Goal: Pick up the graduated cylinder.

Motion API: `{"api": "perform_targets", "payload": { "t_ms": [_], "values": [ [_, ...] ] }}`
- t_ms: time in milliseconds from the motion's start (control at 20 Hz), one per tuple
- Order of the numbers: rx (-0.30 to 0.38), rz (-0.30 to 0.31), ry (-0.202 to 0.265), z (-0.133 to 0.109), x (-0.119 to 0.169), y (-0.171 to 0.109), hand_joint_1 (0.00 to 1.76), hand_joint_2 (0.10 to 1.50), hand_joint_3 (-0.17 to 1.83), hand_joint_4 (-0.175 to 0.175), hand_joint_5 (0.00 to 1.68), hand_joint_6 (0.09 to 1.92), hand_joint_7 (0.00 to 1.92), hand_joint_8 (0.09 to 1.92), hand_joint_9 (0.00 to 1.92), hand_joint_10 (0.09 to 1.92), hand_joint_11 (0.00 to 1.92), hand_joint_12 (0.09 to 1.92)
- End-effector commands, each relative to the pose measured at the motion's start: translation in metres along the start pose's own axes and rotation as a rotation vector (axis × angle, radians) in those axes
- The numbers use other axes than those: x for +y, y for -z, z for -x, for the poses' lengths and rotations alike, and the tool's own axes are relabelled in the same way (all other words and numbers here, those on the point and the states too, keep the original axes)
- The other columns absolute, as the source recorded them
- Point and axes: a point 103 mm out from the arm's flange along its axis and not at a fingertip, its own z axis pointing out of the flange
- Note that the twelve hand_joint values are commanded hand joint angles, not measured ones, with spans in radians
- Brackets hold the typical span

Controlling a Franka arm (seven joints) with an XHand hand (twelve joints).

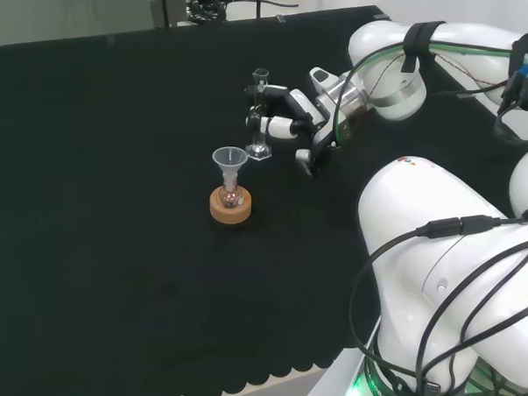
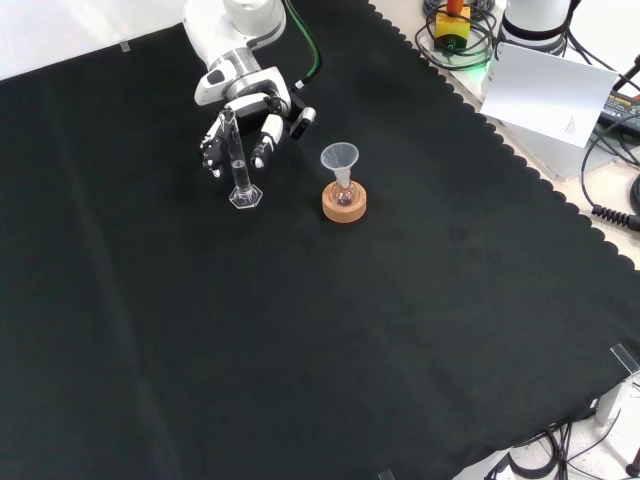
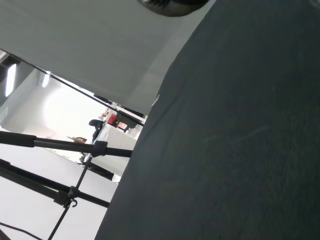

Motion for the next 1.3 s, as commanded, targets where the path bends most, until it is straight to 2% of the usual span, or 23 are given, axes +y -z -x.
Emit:
{"api": "perform_targets", "payload": {
  "t_ms": [50, 250, 450, 500, 600, 850, 1100, 1150, 1300],
  "values": [
    [-0.004, 0.009, -0.005, -0.004, 0.001, -0.013, 1.13, 1.00, -0.17, -0.026, 0.64, 0.29, 0.54, 0.59, 0.74, 0.48, 0.40, 1.26],
    [0.029, 0.027, -0.007, 0.003, 0.000, -0.002, 1.13, 1.01, -0.17, -0.023, 0.61, 0.43, 0.56, 0.58, 0.77, 0.46, 0.44, 1.25],
    [0.025, 0.037, -0.007, 0.006, -0.002, 0.013, 1.12, 1.03, -0.17, -0.018, 0.63, 0.50, 0.58, 0.58, 0.80, 0.46, 0.46, 1.25],
    [0.002, 0.030, -0.004, 0.002, 0.000, -0.001, 1.11, 1.03, -0.17, -0.017, 0.63, 0.51, 0.58, 0.58, 0.80, 0.46, 0.46, 1.25],
    [-0.003, 0.023, -0.001, 0.000, 0.000, -0.007, 1.11, 1.03, -0.17, -0.016, 0.63, 0.53, 0.58, 0.58, 0.81, 0.45, 0.47, 1.24],
    [0.016, 0.024, -0.002, 0.003, 0.002, 0.002, 1.11, 1.04, -0.17, -0.016, 0.62, 0.55, 0.58, 0.58, 0.81, 0.45, 0.48, 1.23],
    [0.007, 0.039, -0.004, 0.004, 0.000, 0.015, 1.11, 1.03, -0.17, -0.015, 0.62, 0.55, 0.58, 0.58, 0.81, 0.44, 0.48, 1.23],
    [-0.013, 0.039, -0.006, 0.001, 0.001, 0.003, 1.11, 1.03, -0.17, -0.015, 0.62, 0.55, 0.58, 0.58, 0.81, 0.44, 0.48, 1.23],
    [-0.009, 0.035, -0.001, -0.001, 0.001, -0.003, 1.11, 1.03, -0.17, -0.012, 0.63, 0.56, 0.59, 0.58, 0.82, 0.44, 0.48, 1.23]
  ]
}}
